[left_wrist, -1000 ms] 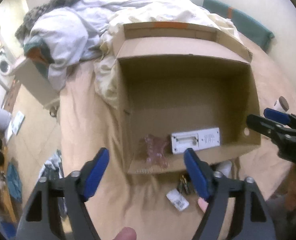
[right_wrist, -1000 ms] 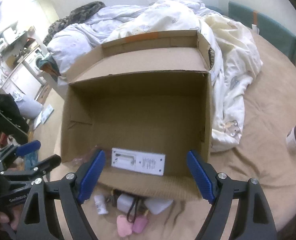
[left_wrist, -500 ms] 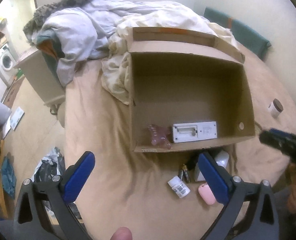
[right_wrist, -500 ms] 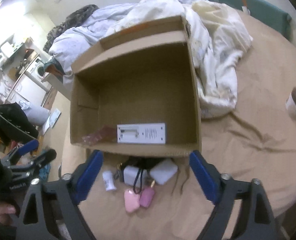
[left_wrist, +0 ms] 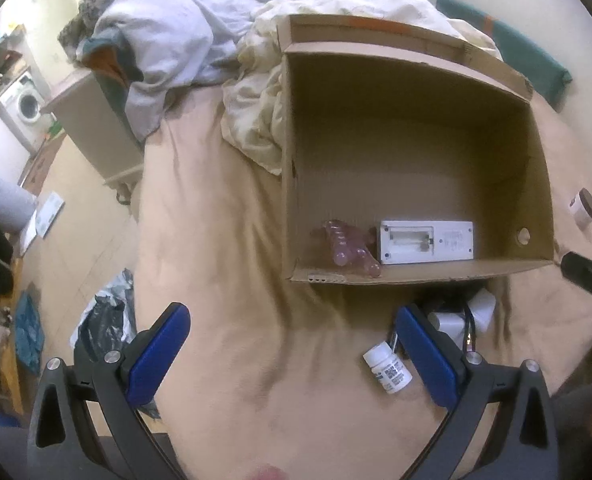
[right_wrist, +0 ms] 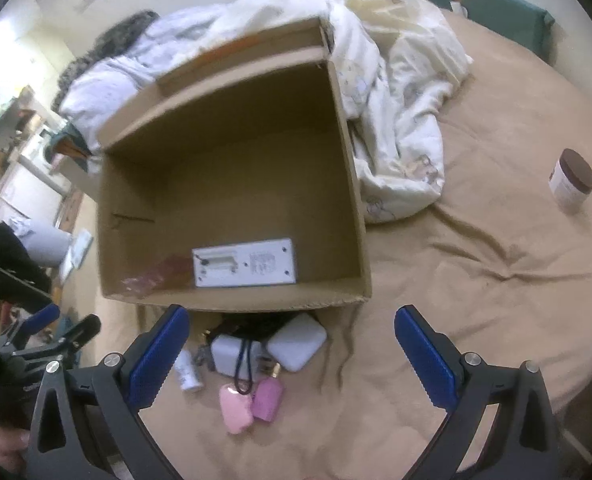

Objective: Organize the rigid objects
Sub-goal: 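Grasp the white pill bottle with the left gripper while the right grasps the pink heart keychain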

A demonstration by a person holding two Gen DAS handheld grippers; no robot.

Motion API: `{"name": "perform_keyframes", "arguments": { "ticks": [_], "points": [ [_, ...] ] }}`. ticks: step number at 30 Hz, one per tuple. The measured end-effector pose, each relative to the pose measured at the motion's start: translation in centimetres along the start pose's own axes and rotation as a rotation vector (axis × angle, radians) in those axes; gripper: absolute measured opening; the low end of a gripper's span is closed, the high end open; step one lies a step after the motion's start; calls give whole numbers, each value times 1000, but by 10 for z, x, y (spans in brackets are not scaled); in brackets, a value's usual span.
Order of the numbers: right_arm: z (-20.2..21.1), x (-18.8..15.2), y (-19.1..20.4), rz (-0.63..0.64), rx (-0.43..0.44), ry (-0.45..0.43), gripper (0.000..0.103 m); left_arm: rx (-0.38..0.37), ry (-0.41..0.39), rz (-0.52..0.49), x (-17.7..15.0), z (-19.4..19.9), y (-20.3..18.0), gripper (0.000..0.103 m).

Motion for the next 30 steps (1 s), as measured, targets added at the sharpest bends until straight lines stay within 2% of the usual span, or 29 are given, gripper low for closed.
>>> {"name": "perform_keyframes", "arguments": {
  "ticks": [2, 5, 8, 11, 16, 18, 21, 24, 27, 28, 30],
  "points": [
    [-6, -1, 1, -11, 20, 30, 103, 0, 12, 0, -1, -4, 1, 102],
    [-12, -2, 3, -30, 38, 58, 103, -60, 69, 28, -8, -16, 0, 99],
    [-15, -1, 6, -36, 44, 65, 103, -135, 169, 52, -18, -35, -11, 81],
    [-17, 0, 10, -18, 42, 68, 103, -179, 261, 48, -32, -52, -27, 71],
    [-20, -5, 9, -5, 35, 92, 103, -202, 323, 9, -43, -67, -50, 69],
    [-22, -7, 7, -6, 41, 110, 103, -207, 341, 6, -47, -71, -55, 59],
    [-27, -12, 6, 2, 51, 143, 103, -213, 377, 7, -51, -81, -59, 48],
    [-38, -24, 11, -14, 139, 233, 103, -243, 419, 18, -57, -88, -60, 31],
    [-54, -39, 21, -69, 299, 370, 103, -241, 410, 6, -56, -84, -60, 26],
    [-58, -44, 27, -66, 336, 410, 98, -232, 403, -3, -56, -82, -60, 24],
    [-64, -52, 36, -39, 359, 459, 74, -221, 393, -4, -56, -79, -57, 21]
  ]
}}
Point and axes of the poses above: each gripper's, at about its wrist camera, not at the fingertips, and z roughly against the way its jaws point, y to its left, x to its top, the point moved 4 cm from there along -z, roughly the way its jaws point, and after that the axes turned 1 degree about -x, right-handed, at the moved point
